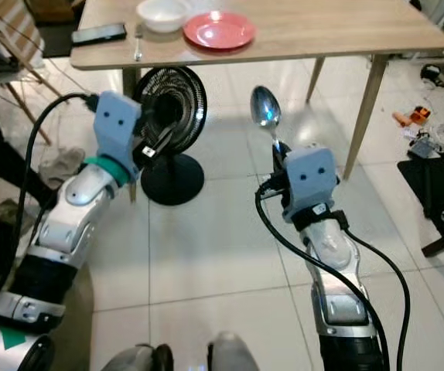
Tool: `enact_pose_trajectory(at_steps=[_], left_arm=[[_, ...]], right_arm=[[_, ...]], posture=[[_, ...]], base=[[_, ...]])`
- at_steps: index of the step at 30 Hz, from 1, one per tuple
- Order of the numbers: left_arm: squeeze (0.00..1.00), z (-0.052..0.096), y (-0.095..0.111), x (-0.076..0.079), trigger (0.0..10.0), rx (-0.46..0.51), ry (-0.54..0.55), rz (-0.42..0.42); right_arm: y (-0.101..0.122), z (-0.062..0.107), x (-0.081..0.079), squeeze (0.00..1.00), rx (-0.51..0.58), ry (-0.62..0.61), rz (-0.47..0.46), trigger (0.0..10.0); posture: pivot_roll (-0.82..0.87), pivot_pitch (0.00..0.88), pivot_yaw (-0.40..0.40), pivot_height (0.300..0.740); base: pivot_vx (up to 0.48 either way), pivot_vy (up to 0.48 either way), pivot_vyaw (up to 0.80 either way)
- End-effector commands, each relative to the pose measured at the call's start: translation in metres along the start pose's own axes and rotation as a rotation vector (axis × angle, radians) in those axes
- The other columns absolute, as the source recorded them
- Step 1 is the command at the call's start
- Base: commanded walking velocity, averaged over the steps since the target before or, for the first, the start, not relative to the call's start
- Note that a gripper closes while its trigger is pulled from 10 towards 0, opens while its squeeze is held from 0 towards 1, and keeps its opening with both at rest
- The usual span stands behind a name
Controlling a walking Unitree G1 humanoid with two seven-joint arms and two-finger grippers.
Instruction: Setting the table
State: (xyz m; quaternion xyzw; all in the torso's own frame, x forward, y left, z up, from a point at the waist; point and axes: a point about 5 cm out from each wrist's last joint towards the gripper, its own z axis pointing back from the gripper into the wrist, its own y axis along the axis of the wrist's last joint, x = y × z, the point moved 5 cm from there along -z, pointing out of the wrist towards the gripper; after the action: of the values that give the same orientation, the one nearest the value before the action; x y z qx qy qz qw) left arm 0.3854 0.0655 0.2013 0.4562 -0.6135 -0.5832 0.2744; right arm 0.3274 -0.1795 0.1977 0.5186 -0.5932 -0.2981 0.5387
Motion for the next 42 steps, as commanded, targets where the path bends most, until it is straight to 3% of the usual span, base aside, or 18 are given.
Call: enact_pose_trajectory(at_steps=[1,2,4,7,12,22,37,42], left_arm=[[0.0,0.001,0.001,0.006,10.0,0.002,-0.025,-0.005],[0.0,0.007,-0.001,-0.004,10.0,-0.008,-0.031,-0.034],[0.0,0.007,-0.001,-0.004,10.0,-0.008,-0.031,-0.034],[0.0,0.014,-0.003,-0.019,10.0,-0.025,-0.036,-0.073],[0.0,0.018,-0.007,-0.029,10.0,-0.045,-0.068,-0.137],[0.0,0.015,-0.006,-0.021,10.0,-0.037,-0.068,-0.108],[0.0,0.015,-0.006,-0.019,10.0,-0.036,-0.069,-0.095],[0.0,0.015,-0.007,-0.017,10.0,-0.034,-0.064,-0.086]], right_arm=[[-0.005,0.0,0.003,0.0,-0.019,-0.001,-0.011,10.0],[-0.006,-0.004,0.012,0.0,-0.032,-0.038,-0.051,10.0],[-0.006,-0.004,0.012,0.0,-0.032,-0.038,-0.051,10.0],[-0.007,-0.009,0.022,0.0,-0.041,-0.064,-0.082,10.0],[-0.005,-0.018,0.021,0.0,-0.036,-0.035,-0.091,10.0],[-0.006,-0.021,0.023,0.0,-0.038,-0.082,-0.148,10.0],[-0.011,-0.022,0.021,0.0,-0.055,-0.086,-0.172,10.0],[-0.009,-0.024,0.018,0.0,-0.047,-0.085,-0.172,10.0]], posture=[[-0.13,0.006,0.096,0.74],[-0.12,0.011,0.097,0.74],[-0.12,0.011,0.097,0.74],[-0.1,0.019,0.089,0.74],[-0.09,0.02,0.085,0.74],[-0.1,0.022,0.096,0.74],[-0.1,0.028,0.091,0.74],[-0.1,0.032,0.088,0.74]], base=[[0.382,0.0,0.0],[0.375,0.0,0.0],[0.375,0.0,0.0],[0.381,0.0,0.0],[0.375,0.0,0.0],[0.37,0.0,0.0],[0.362,0.0,-0.8],[0.362,0.0,0.0]])
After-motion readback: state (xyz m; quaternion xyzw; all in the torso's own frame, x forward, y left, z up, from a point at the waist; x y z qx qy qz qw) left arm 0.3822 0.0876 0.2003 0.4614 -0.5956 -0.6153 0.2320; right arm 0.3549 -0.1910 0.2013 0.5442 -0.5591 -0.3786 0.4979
